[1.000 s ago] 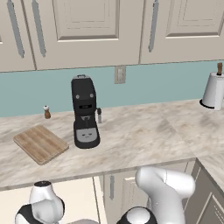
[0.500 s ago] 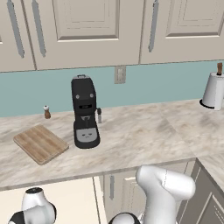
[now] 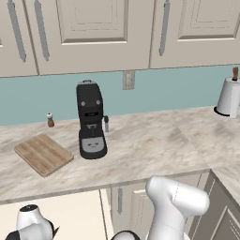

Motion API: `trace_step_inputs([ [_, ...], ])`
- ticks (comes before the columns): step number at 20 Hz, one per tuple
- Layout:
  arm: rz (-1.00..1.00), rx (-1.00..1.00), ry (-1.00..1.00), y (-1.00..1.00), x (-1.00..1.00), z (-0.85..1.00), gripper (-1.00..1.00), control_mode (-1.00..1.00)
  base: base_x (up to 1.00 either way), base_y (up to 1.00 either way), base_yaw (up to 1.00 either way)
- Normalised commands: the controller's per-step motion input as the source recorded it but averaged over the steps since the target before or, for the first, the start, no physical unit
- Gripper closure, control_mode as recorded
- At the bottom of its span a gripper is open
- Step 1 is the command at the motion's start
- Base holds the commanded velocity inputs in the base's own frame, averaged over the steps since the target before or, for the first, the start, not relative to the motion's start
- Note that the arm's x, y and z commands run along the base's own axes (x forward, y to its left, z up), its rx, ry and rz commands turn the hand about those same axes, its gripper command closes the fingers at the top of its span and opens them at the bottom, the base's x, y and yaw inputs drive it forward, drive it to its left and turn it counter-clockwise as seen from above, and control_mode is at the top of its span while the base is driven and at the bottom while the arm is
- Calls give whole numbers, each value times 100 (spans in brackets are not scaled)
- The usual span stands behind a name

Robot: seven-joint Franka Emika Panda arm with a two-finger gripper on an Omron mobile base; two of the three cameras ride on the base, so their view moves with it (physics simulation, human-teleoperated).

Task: Open the drawer on the left and place the cutting tools on the cutting board.

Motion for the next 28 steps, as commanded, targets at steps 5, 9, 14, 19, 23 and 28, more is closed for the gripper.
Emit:
trace_step_inputs([
  [5,0,-4,0,0,-29,-23,-100,-100,0,0,0],
  [9,0,-4,0,0,-40,-22,100,-100,0,0,0],
  [14,-2,-2,0,0,-26,-9,100,-100,0,0,0],
  [19,-4,0,0,-10,-10,9,100,-100,0,0,0],
  [23,-4,1,0,-14,-24,76,100,-100,0,0,0],
  [28,0,5,0,-21,-66,100,100,-100,0,0,0],
])
